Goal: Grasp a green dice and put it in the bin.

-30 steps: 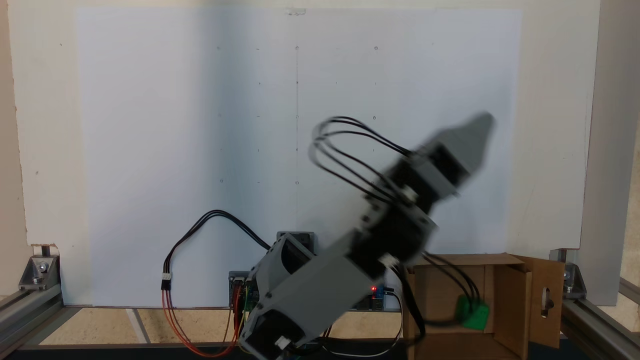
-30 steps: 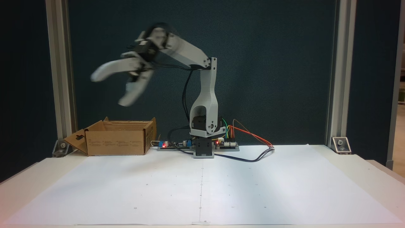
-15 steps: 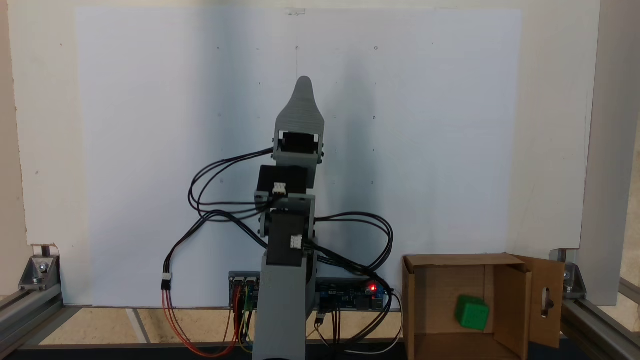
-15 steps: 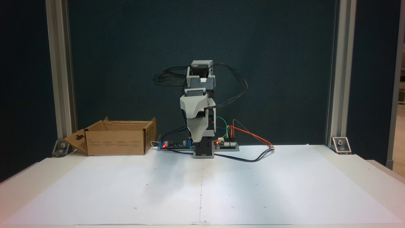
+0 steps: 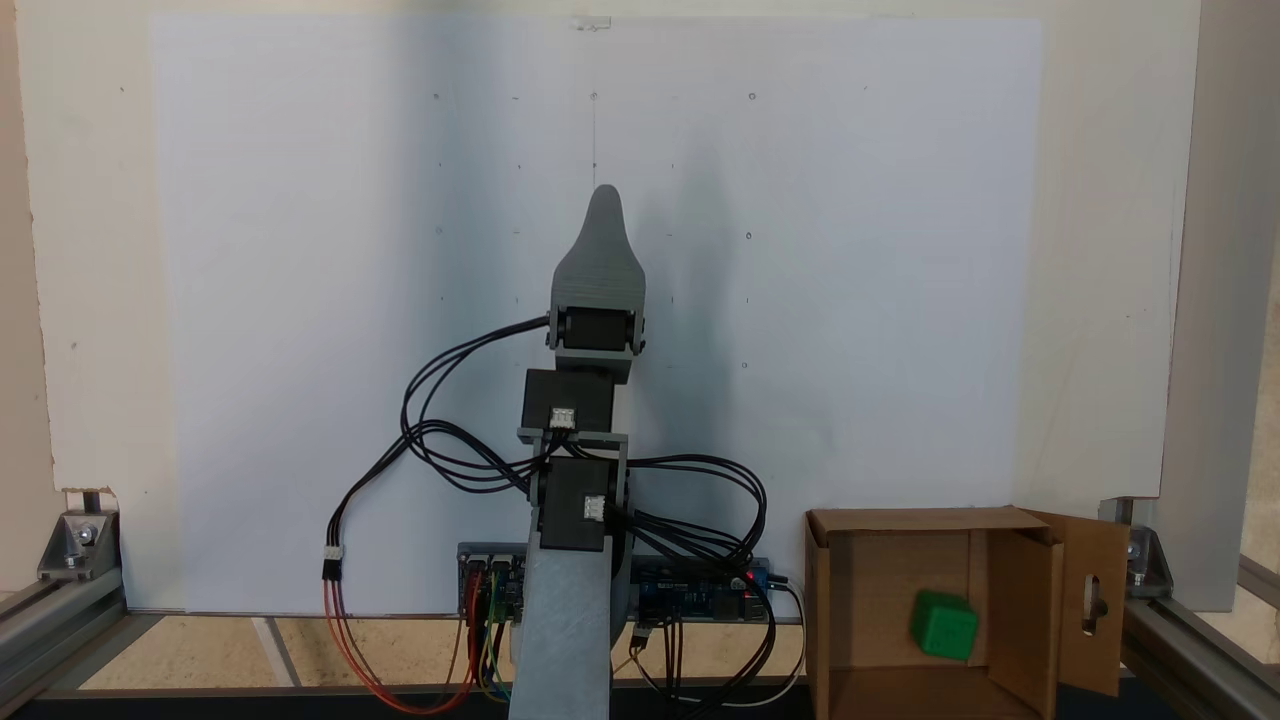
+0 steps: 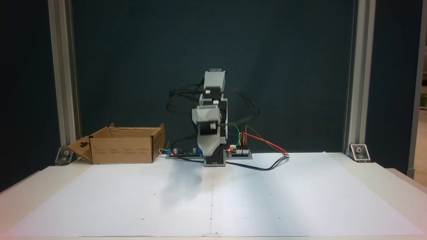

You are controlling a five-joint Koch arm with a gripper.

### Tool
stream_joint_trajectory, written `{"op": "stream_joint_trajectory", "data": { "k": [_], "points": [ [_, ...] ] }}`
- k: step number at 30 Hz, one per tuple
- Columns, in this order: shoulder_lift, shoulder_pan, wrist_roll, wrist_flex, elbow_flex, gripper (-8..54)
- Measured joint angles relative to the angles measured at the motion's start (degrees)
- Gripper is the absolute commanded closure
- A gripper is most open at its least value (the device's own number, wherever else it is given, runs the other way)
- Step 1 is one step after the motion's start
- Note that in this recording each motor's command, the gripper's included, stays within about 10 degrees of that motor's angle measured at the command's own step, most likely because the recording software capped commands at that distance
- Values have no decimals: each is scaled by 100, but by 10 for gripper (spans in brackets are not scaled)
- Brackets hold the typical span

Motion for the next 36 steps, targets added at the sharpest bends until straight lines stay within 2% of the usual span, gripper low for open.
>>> {"op": "stream_joint_trajectory", "data": {
  "k": [16,24,36],
  "points": [
    [0,0,0,-3691,1995,16],
    [0,0,9,-5405,2373,11],
    [0,-18,9,-5537,2373,11]
  ]
}}
